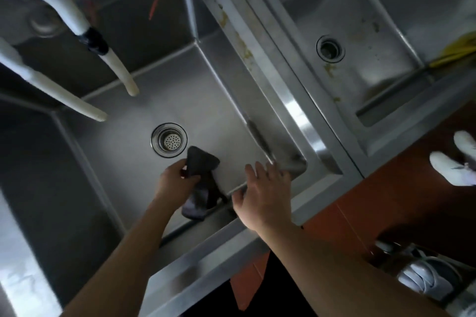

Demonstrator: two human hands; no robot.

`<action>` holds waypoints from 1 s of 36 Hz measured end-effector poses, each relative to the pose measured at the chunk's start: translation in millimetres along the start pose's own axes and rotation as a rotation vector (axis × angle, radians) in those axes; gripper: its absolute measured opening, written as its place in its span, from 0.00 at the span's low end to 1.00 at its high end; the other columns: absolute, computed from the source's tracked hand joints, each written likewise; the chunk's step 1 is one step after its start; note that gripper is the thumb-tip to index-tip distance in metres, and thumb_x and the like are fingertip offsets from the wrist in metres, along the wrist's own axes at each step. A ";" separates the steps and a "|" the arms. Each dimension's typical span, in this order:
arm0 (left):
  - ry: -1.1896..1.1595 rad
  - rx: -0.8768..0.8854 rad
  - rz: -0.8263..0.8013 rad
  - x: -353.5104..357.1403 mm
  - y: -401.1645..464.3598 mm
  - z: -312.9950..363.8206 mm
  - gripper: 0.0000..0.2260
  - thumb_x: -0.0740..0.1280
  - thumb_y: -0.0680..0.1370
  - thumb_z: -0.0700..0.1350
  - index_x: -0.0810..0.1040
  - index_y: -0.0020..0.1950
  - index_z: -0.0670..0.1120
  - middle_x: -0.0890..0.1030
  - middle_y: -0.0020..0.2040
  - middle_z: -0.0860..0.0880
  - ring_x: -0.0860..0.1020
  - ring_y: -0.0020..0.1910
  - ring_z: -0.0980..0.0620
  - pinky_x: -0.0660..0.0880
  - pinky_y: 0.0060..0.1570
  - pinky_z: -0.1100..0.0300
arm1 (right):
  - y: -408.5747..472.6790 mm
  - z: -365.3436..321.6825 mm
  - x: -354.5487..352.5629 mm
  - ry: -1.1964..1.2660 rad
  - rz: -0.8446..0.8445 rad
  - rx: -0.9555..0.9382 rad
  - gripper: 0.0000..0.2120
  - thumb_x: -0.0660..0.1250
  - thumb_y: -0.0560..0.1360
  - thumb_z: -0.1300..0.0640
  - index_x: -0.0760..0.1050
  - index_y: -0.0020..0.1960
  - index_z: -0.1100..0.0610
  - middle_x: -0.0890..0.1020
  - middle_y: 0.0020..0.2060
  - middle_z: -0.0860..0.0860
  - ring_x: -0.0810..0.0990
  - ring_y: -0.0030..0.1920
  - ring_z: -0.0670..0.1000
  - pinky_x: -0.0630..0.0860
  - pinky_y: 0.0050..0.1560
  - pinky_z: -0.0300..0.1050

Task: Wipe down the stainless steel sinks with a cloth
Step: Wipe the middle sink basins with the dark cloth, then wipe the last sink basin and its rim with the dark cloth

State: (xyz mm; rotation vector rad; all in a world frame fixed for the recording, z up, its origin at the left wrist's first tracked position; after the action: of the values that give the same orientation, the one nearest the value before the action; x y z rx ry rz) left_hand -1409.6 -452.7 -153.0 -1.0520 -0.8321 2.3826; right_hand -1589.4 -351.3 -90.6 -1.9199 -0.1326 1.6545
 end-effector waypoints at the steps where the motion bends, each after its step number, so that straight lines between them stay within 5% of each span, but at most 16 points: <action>1: -0.083 -0.016 0.038 -0.7 -8.5 6.7 0.19 0.74 0.73 0.39 0.80 0.63 0.47 0.82 0.45 0.46 0.81 0.46 0.41 0.77 0.48 0.51 | 0.6 1.1 0.3 0.022 -0.022 -0.014 0.30 0.52 0.74 0.42 0.65 0.74 0.52 0.72 0.70 0.54 0.68 0.70 0.59 0.61 0.68 0.63; 4: -0.228 -0.029 0.148 -1.2 -35.4 32.8 0.20 0.74 0.73 0.38 0.80 0.64 0.49 0.83 0.45 0.46 0.82 0.48 0.40 0.80 0.50 0.43 | -0.1 2.6 -0.7 0.137 -0.039 -0.061 0.34 0.53 0.76 0.41 0.53 0.80 0.50 0.64 0.78 0.53 0.63 0.75 0.56 0.55 0.72 0.62; 7: -0.320 -0.050 0.210 -0.5 -63.8 64.2 0.20 0.73 0.74 0.38 0.80 0.65 0.49 0.84 0.51 0.45 0.82 0.50 0.41 0.80 0.54 0.40 | -7.0 11.4 -13.7 0.400 0.058 -0.142 0.31 0.55 0.78 0.44 0.54 0.80 0.47 0.64 0.78 0.49 0.64 0.75 0.50 0.50 0.73 0.57; 9: -0.384 -0.070 0.237 2.4 -84.2 87.9 0.19 0.73 0.75 0.37 0.80 0.64 0.50 0.84 0.52 0.46 0.83 0.51 0.42 0.80 0.55 0.40 | -13.2 24.8 -25.6 0.701 0.015 -0.200 0.29 0.54 0.80 0.45 0.55 0.80 0.47 0.64 0.78 0.48 0.63 0.76 0.48 0.54 0.75 0.55; 12: -0.412 -0.032 0.284 11.2 -117.6 132.5 0.17 0.73 0.75 0.37 0.81 0.57 0.57 0.85 0.48 0.53 0.84 0.48 0.48 0.81 0.53 0.42 | -21.6 48.1 -54.6 1.335 -0.278 -0.157 0.30 0.55 0.78 0.42 0.60 0.79 0.47 0.68 0.76 0.52 0.67 0.75 0.50 0.63 0.75 0.56; 15: -0.424 0.064 0.222 34.6 -149.6 187.2 0.17 0.74 0.75 0.39 0.82 0.49 0.63 0.85 0.43 0.55 0.85 0.44 0.53 0.83 0.50 0.46 | -24.9 77.8 -88.3 1.716 -0.418 -0.181 0.23 0.62 0.79 0.48 0.70 0.72 0.53 0.80 0.63 0.57 0.79 0.65 0.54 0.75 0.66 0.50; 17: -0.433 0.142 0.125 55.7 -164.5 221.0 0.18 0.74 0.75 0.38 0.83 0.55 0.61 0.85 0.49 0.51 0.85 0.47 0.51 0.82 0.52 0.48 | -21.0 107.5 -107.9 1.814 -0.391 -0.126 0.19 0.66 0.79 0.53 0.74 0.67 0.60 0.82 0.58 0.61 0.82 0.59 0.56 0.79 0.57 0.45; 20: -0.436 0.206 -0.037 81.4 -173.6 259.6 0.24 0.73 0.74 0.33 0.79 0.68 0.51 0.80 0.59 0.45 0.83 0.53 0.50 0.80 0.57 0.54 | -9.9 160.3 -124.2 1.826 -0.359 -0.021 0.12 0.68 0.78 0.57 0.79 0.60 0.58 0.85 0.52 0.59 0.85 0.50 0.53 0.80 0.47 0.43; 23: -0.489 0.246 -0.172 89.8 -175.6 285.1 0.20 0.71 0.75 0.33 0.80 0.65 0.48 0.82 0.58 0.42 0.82 0.55 0.48 0.78 0.58 0.55 | 2.9 206.5 -130.2 1.838 -0.368 0.074 0.13 0.67 0.78 0.55 0.79 0.62 0.55 0.86 0.54 0.56 0.84 0.55 0.57 0.78 0.57 0.53; 26: -0.543 0.272 -0.140 85.9 -173.3 294.0 0.16 0.69 0.78 0.34 0.82 0.63 0.49 0.83 0.55 0.42 0.81 0.53 0.47 0.79 0.56 0.51 | 25.2 243.0 -147.6 1.770 -0.171 0.058 0.09 0.68 0.78 0.58 0.81 0.57 0.57 0.86 0.52 0.55 0.84 0.56 0.57 0.78 0.60 0.54; 28: -0.510 0.249 -0.060 83.0 -169.5 286.6 0.15 0.68 0.79 0.36 0.82 0.61 0.52 0.84 0.53 0.46 0.81 0.53 0.49 0.78 0.59 0.50 | 45.4 259.9 -165.4 1.557 0.057 0.010 0.03 0.69 0.77 0.57 0.81 0.48 0.55 0.86 0.44 0.48 0.85 0.51 0.50 0.79 0.54 0.48; 31: -0.273 0.140 0.076 85.4 -160.7 255.1 0.16 0.69 0.79 0.42 0.78 0.66 0.53 0.81 0.58 0.48 0.79 0.58 0.51 0.75 0.63 0.53 | 74.4 264.4 -188.6 1.150 0.287 -0.117 0.07 0.67 0.77 0.53 0.76 0.41 0.44 0.80 0.32 0.39 0.78 0.34 0.35 0.72 0.35 0.34; 33: -0.125 0.039 0.136 90.7 -157.1 225.7 0.21 0.70 0.79 0.44 0.73 0.72 0.51 0.77 0.65 0.44 0.74 0.66 0.46 0.71 0.64 0.52 | 96.0 255.5 -190.0 0.888 0.308 -0.197 0.08 0.64 0.78 0.52 0.73 0.42 0.42 0.78 0.31 0.41 0.78 0.33 0.39 0.67 0.29 0.34; 36: 0.066 -0.122 0.123 101.6 -158.2 179.5 0.29 0.70 0.79 0.51 0.63 0.78 0.53 0.67 0.75 0.42 0.65 0.74 0.40 0.65 0.72 0.43 | 124.0 232.4 -170.9 0.561 0.138 -0.253 0.10 0.59 0.81 0.52 0.74 0.59 0.50 0.81 0.44 0.51 0.81 0.46 0.58 0.73 0.41 0.46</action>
State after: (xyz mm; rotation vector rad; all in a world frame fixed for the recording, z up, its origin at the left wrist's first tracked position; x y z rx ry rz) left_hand -1592.0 -341.6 -4.9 -1.2563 -0.9240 2.4085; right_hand -1879.8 -443.0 -14.2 -2.5621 0.0177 1.1588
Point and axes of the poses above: each hand's wrist, its own y-axis towards the middle knuckle, its own x-axis out of the palm, z = x × y, the point moved 2 cm from there along y, towards the middle knuckle
